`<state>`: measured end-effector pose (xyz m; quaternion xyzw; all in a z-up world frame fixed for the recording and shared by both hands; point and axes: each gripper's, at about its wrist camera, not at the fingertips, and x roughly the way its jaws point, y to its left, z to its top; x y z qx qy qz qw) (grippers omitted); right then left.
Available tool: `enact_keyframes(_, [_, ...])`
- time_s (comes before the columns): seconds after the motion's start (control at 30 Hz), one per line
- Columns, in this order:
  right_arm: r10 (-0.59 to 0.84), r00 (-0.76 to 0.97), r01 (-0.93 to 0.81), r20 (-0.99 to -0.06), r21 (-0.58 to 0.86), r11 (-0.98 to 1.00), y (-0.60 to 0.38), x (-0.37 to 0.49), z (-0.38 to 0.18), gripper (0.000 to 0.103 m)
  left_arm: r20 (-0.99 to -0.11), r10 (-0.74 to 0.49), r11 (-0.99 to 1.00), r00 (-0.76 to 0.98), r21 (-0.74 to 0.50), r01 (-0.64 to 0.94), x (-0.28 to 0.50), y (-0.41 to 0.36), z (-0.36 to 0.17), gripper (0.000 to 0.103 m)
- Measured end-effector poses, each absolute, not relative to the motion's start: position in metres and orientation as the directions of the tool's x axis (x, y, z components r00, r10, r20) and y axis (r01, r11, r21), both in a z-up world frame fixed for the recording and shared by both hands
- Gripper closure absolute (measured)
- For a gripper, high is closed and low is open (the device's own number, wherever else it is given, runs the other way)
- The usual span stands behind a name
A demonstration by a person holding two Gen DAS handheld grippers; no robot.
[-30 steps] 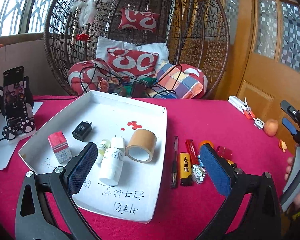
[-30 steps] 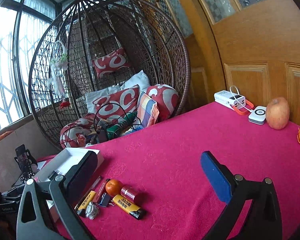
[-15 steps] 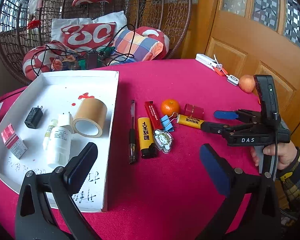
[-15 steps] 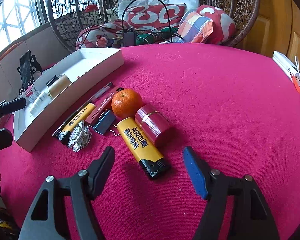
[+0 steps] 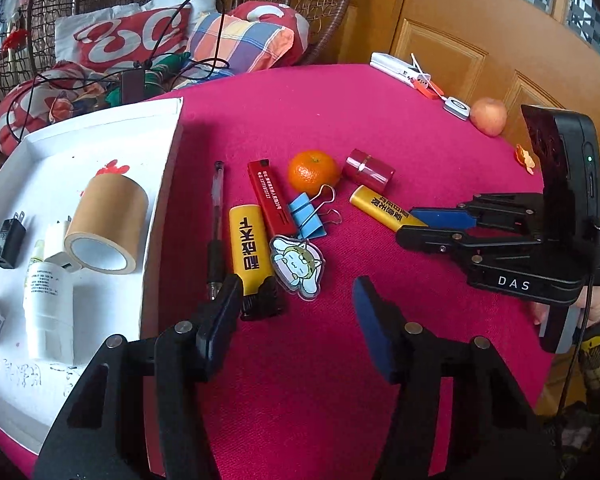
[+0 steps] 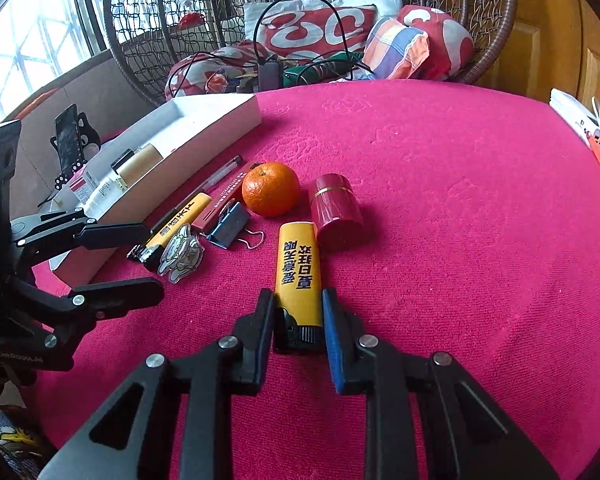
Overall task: Organize rigid objects
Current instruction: 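Grasp the yellow lighter with the right tool while the left tool grasps the cartoon badge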
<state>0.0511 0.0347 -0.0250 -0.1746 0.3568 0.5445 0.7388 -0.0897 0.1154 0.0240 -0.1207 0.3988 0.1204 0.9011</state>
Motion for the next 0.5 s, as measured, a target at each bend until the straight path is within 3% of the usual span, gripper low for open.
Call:
enact_keyframes(0.27, [0.687,0.139,-0.925,-0.713,0.155,0.347,0.034,0.054,-0.026,0.080,-0.782,0.162,0.960,0.602,-0.017,-0.280,-0.048,0.105,0.014,0.046])
enact_keyframes(0.4, [0.690,0.133,-0.923,-0.711,0.165,0.349,0.034,0.054,-0.026,0.079,-0.771,0.021,0.977,0.636,-0.119,-0.177,-0.055,0.090,0.024,0.046])
enact_keyframes(0.5, [0.691,0.132,-0.922,-0.711,0.168,0.349,0.034,0.055,-0.027,0.080,-0.758,0.151,0.969,0.635,-0.014,-0.247,-0.057,0.090,0.025,0.045])
